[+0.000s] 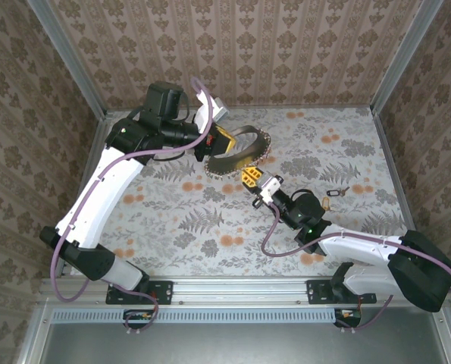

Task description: Put the keys on the keyring

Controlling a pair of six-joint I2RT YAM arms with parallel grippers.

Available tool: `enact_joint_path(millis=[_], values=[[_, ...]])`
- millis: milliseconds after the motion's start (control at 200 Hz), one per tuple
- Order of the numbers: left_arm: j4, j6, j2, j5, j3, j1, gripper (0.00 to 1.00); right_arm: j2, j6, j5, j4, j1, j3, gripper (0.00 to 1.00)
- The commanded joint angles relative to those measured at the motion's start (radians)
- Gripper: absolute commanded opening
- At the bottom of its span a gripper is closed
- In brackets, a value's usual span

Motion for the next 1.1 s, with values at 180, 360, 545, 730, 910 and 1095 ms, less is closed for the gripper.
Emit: enact_joint_path(millis=[180, 360, 545, 730, 910, 1095], values=[[0.04, -0.022, -0.034, 0.007, -0.013, -0.007, 0.0, 0.022, 0.012, 0.002, 0.044, 0.004, 0.056, 0.13], [0.044, -0.022, -0.042, -0.006, -0.02, -0.008, 0.0, 0.029, 0.006, 0.013, 0.037, 0.006, 0.053, 0.1], [0.076, -0.05, -0.056, -0.059, -0.046, -0.006, 0.0, 0.022, -0.004, 0.041, -0.01, 0.009, 0.049, 0.0], [0.168, -0.173, -0.084, -0.182, -0.131, 0.021, 0.0, -0.006, 0.032, 0.042, -0.048, 0.008, 0.047, 0.0], [0.33, -0.341, -0.127, -0.078, -0.286, 0.089, 0.01, -0.055, 0.131, -0.009, -0.155, -0.022, 0.071, 0.0], [0.438, -0.488, -0.132, 0.01, -0.412, 0.107, 0.09, -0.082, 0.217, -0.155, -0.307, -0.083, 0.12, 0.0]])
